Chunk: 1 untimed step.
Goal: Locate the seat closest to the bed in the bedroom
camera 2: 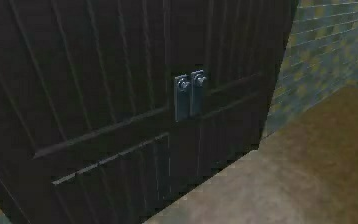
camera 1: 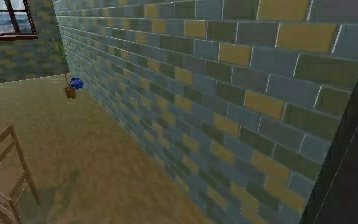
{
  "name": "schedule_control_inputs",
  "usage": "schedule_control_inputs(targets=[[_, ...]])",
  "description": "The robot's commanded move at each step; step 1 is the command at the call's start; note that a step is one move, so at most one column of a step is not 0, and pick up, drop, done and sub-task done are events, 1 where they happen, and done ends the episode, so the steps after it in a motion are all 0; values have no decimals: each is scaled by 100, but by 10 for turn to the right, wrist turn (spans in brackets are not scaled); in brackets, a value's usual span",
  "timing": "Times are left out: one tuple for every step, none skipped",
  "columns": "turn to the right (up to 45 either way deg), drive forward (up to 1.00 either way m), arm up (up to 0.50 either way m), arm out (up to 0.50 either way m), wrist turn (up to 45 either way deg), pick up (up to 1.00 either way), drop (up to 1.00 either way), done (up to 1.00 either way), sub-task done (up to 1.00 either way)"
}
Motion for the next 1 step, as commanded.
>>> schedule_control_inputs(targets=[[0, 45, 0, 0, 0, 0, 0, 0, 0]])
